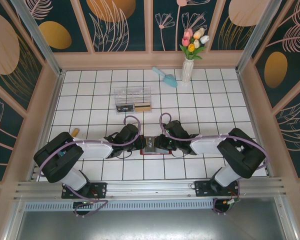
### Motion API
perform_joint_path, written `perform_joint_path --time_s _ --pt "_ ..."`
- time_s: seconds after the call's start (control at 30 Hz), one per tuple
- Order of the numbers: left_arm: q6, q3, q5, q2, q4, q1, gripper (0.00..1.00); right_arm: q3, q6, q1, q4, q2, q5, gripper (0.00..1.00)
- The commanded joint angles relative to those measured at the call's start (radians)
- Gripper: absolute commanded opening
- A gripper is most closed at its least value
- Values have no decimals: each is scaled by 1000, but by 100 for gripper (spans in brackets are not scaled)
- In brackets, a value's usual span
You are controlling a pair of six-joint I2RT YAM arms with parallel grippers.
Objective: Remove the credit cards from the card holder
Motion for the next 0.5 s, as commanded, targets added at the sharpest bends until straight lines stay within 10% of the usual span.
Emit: perform_joint_path --time_s 0.0,0.47 --pt "-11 -28 1 22 -59 2 6 -5 18 -5 22 21 -25 21" --pt "-25 -47 9 16 -34 1 5 -25 43 -16 73 21 -59 0"
